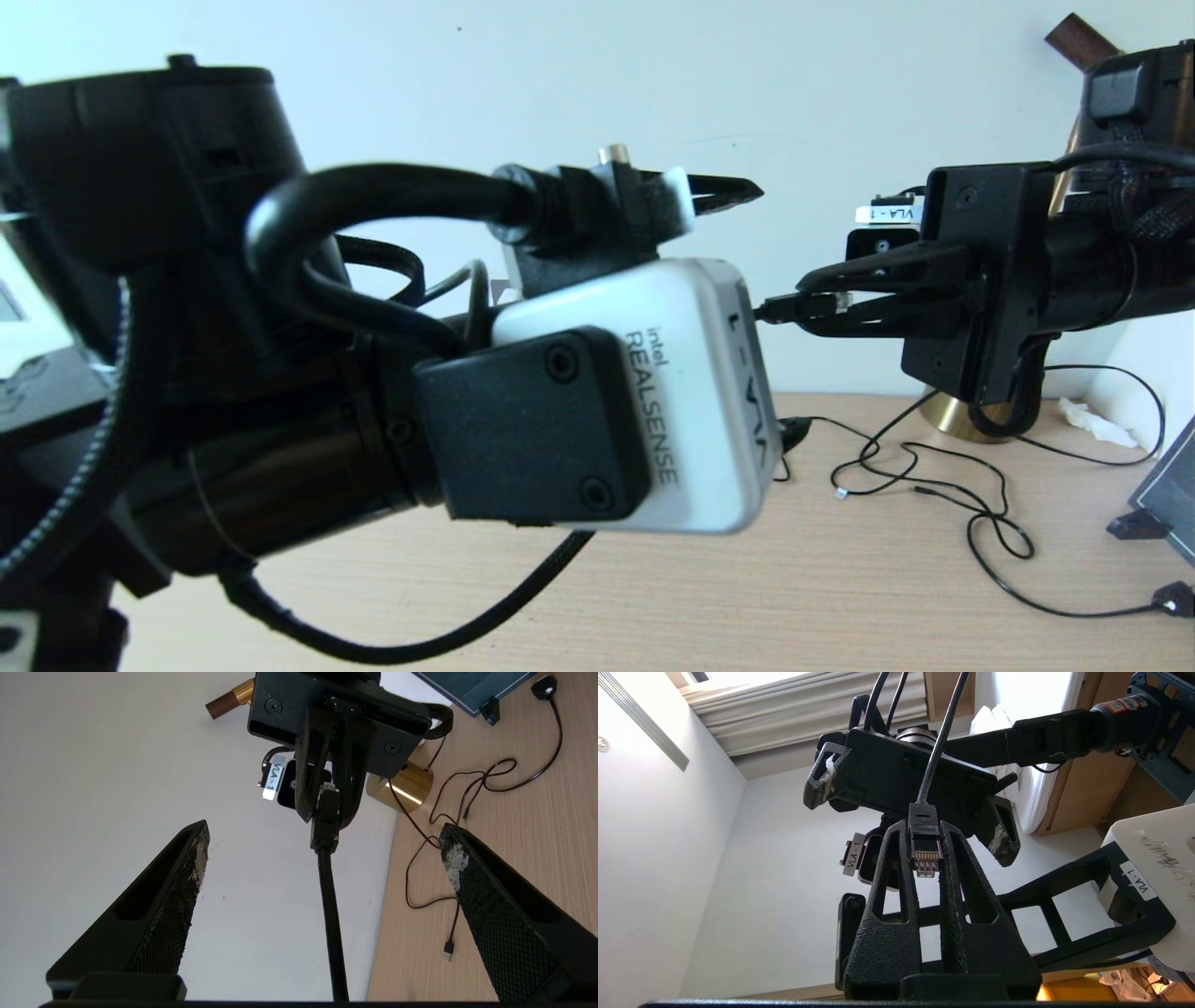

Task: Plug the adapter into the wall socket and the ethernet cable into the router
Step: Hand it to the other hand

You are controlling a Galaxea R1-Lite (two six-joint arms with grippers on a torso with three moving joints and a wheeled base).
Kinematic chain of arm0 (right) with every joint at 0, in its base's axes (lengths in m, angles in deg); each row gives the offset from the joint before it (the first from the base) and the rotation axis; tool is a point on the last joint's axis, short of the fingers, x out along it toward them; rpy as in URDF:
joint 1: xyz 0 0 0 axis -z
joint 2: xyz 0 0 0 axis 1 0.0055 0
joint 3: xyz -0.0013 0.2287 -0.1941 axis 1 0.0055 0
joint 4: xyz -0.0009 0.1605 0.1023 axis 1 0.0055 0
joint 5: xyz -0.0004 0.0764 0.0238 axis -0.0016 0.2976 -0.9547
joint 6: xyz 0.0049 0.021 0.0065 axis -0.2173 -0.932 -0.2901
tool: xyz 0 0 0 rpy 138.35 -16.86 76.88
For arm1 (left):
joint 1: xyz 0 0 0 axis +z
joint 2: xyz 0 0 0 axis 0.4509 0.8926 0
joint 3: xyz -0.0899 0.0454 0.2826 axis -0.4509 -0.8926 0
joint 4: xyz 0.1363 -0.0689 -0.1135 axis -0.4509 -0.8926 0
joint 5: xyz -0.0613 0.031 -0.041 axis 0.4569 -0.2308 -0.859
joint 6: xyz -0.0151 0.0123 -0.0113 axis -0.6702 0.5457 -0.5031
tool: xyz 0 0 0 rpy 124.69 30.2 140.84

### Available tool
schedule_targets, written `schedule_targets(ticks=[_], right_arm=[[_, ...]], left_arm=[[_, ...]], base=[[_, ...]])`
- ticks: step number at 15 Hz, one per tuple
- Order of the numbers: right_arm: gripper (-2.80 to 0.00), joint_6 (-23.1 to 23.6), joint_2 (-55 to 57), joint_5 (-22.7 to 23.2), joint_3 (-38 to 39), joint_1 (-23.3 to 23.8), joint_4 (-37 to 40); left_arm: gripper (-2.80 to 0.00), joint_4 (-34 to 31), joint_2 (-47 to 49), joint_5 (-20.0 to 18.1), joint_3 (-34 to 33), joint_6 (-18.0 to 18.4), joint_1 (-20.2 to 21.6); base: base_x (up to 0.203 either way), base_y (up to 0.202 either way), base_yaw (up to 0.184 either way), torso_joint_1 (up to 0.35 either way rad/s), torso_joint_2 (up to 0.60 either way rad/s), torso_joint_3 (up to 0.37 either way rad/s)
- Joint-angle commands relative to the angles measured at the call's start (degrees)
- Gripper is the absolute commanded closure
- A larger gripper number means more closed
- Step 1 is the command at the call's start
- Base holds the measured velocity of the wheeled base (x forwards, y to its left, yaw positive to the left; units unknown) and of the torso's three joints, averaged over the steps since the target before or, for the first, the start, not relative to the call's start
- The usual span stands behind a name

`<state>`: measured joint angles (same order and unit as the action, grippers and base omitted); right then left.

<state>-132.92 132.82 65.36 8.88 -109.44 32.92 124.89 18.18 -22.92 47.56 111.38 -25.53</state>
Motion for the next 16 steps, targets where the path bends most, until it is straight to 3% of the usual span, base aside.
schedule_targets(ticks=[1, 6, 7, 16], right_arm=[[0.0, -0.5, 0.0, 0.4, 0.1, 0.0, -0.1], [0.0, -0.5, 0.1, 0.4, 0.1, 0.0, -0.1], [0.0, -0.5, 0.1, 0.4, 0.1, 0.0, -0.1], [0.0, -0.5, -0.1, 0.4, 0.3, -0.1, -0.1]], left_arm=[[-2.8, 0.2, 0.5, -0.6, 0.2, 0.2, 0.0], [-2.8, 0.2, 0.6, -0.6, 0.2, 0.2, 0.0], [0.0, 0.2, 0.8, -0.6, 0.2, 0.2, 0.0], [0.0, 0.6, 3.9, -0.6, 1.4, 0.3, -0.8]], base=[[0.0, 0.0, 0.0, 0.0, 0.0, 0.0], [0.0, 0.0, 0.0, 0.0, 0.0, 0.0], [0.0, 0.0, 0.0, 0.0, 0.0, 0.0], [0.0, 0.0, 0.0, 0.0, 0.0, 0.0]])
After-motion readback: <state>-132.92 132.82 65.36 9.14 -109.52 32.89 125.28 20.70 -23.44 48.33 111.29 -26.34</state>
